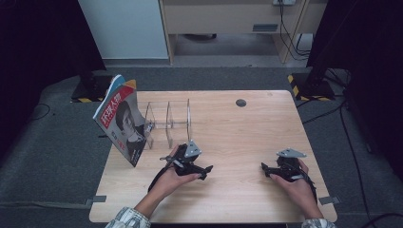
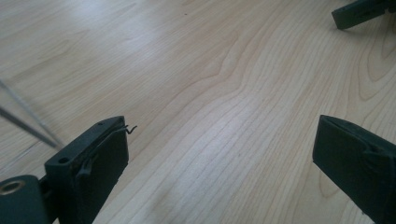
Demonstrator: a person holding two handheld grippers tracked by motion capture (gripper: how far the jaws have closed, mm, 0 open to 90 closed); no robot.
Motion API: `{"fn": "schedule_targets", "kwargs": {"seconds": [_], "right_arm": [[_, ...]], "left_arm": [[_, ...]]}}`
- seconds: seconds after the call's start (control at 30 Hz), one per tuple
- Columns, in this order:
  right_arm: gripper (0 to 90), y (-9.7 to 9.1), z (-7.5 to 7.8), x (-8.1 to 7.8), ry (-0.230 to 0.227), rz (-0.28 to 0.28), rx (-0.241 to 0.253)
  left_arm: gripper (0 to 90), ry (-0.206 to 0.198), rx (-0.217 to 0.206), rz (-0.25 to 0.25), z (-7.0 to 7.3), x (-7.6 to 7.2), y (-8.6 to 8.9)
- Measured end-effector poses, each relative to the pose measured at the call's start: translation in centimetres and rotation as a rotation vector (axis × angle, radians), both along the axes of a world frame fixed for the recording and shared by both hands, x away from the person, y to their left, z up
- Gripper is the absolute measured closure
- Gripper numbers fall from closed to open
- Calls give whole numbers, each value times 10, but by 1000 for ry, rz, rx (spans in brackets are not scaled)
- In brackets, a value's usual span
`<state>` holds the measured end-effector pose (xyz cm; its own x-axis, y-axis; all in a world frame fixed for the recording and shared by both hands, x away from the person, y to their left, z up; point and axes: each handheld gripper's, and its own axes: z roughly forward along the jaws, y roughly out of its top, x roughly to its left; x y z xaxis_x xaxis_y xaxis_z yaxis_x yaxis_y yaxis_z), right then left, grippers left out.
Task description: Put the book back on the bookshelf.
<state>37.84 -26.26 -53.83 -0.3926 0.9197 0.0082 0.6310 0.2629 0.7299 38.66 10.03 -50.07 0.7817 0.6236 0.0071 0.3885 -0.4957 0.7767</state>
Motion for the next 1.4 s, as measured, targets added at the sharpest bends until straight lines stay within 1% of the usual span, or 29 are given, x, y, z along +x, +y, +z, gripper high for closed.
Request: {"fn": "schedule_targets", "kwargs": {"seconds": [0.17, 0.27, 0.33, 0.43, 0.53, 0.63, 0.67, 0.77, 1.07, 1.2, 1.27, 1.33, 1.4], "right_arm": [[152, 0, 0, 0, 1, 0, 0], [152, 0, 0, 0, 0, 0, 0], [151, 0, 0, 0, 1, 0, 1], [149, 0, 0, 0, 2, 0, 1], [143, 1, 0, 0, 1, -1, -3], [141, 1, 0, 0, 1, -2, -3], [141, 1, 0, 0, 0, -1, -3], [140, 1, 0, 0, 2, -1, -3], [135, 2, 0, 0, 4, 2, -3], [135, 2, 0, 0, 5, 0, -3], [134, 2, 0, 0, 4, 1, -3], [133, 2, 0, 0, 5, 3, -5], [132, 2, 0, 1, 4, 1, -5]], "left_arm": [[31, 9, 20, -22, -6, -1, -10], [31, 14, 27, -23, -9, -1, -15], [34, 18, 22, -13, -10, 0, -17], [35, 23, 18, -15, -12, 0, -22], [34, 25, 33, -20, -15, -1, -25], [33, 38, 53, -27, -20, 0, -30], [33, 44, 51, -24, -21, 1, -31], [34, 44, 50, -20, -23, 3, -36], [35, 48, 61, 3, -32, 10, -42], [35, 48, 90, -2, -35, 11, -42], [32, 53, 84, 4, -36, 12, -42], [31, 49, 84, 11, -36, 12, -42], [31, 56, 87, 11, -36, 12, -41]]}}
